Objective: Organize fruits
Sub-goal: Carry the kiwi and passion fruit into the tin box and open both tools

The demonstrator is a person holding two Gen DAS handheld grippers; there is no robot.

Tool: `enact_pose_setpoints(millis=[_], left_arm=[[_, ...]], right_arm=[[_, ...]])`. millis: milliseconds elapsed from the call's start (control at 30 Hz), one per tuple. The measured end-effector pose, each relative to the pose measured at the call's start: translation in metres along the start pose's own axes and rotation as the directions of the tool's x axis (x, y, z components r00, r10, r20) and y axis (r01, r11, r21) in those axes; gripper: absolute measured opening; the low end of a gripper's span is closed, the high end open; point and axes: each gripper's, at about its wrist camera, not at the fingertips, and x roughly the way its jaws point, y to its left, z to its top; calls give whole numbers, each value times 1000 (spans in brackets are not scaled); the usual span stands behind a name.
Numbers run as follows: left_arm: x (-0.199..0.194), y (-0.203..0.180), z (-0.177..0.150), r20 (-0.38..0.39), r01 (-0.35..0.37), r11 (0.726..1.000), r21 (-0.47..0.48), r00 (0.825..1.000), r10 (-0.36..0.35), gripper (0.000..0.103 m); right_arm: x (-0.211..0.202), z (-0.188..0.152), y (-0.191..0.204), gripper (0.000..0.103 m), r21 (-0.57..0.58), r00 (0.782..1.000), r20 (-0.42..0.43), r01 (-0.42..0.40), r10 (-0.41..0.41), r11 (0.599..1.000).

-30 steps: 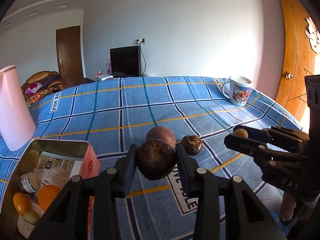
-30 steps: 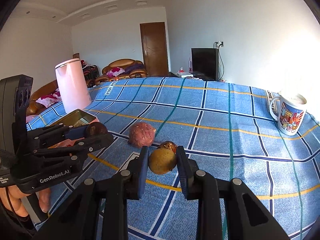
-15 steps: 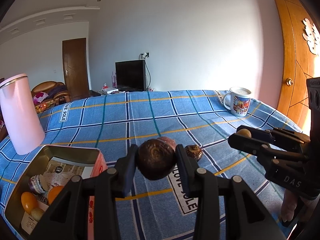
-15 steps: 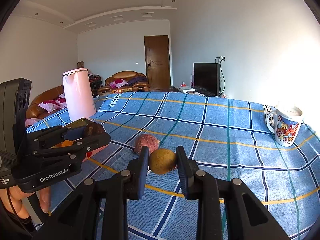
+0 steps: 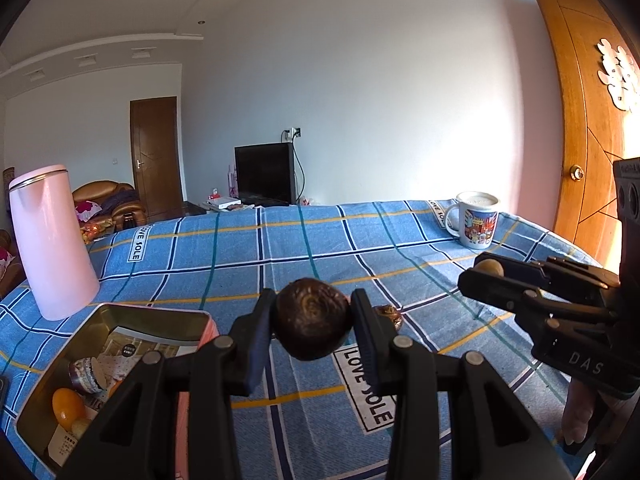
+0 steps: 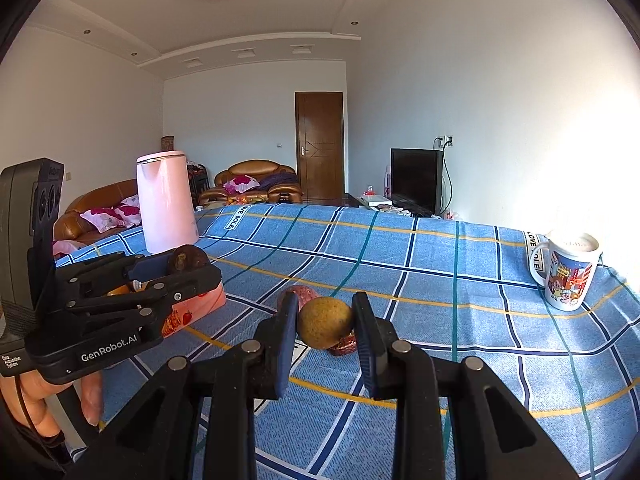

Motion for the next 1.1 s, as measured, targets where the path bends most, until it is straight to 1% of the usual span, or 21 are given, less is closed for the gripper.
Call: enact_pose_setpoints(millis=[133,233,367,567,700,833,900,1000,1100], left_arm=[[0,1,0,0,4,1000,-8,1000,-4,40],[-1,5,-1,-8,9,1000,-19,1000,-9,40],[-5,12,-2,-11,2,1000,-30,1000,-2,40],[-11,32,-5,-27,-20,998,-62,999,19,40],[-19,52,-5,-28,-38,995,-87,999,36,40],[-27,81,-6,-43,-74,990,-124,997,69,40],[-29,98,-7,-61,-86,985,-150,995,78,40],[-30,125,-10,-94,-124,974,-187,990,108,40],[-28,145,-13,-135,-148,965,-214,983,121,40]], right_arm=[[-3,0,1,29,-5,1000,19,-8,8,1000],[-2,1,4,29,-15,1000,18,-6,6,1000],[5,3,11,29,-18,1000,2,-25,25,1000],[17,8,34,29,-40,997,-20,-72,71,997],[27,16,50,29,-45,993,-34,-118,116,992],[40,24,71,29,-56,987,-50,-159,156,986],[47,27,82,29,-58,981,-62,-186,182,981],[59,31,99,29,-55,972,-83,-225,220,973],[72,33,119,29,-72,964,-108,-252,244,965]])
